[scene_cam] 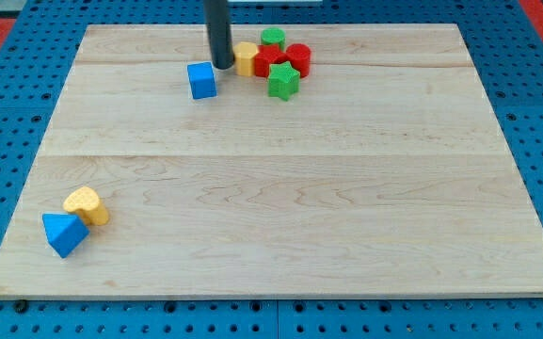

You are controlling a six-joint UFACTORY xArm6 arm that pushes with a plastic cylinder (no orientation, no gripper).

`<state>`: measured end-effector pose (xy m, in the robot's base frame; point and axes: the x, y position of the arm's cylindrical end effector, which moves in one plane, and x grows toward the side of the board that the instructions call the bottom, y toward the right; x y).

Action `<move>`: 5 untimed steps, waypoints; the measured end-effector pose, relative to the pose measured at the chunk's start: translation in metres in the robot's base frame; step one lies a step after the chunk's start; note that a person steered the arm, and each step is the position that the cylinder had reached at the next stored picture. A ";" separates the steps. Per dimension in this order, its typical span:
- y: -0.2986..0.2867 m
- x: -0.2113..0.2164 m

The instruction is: Place the green circle on top of yellow pentagon

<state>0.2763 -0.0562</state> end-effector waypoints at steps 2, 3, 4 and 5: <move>0.074 -0.004; 0.107 -0.004; 0.107 -0.008; 0.061 -0.010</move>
<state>0.2660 0.0049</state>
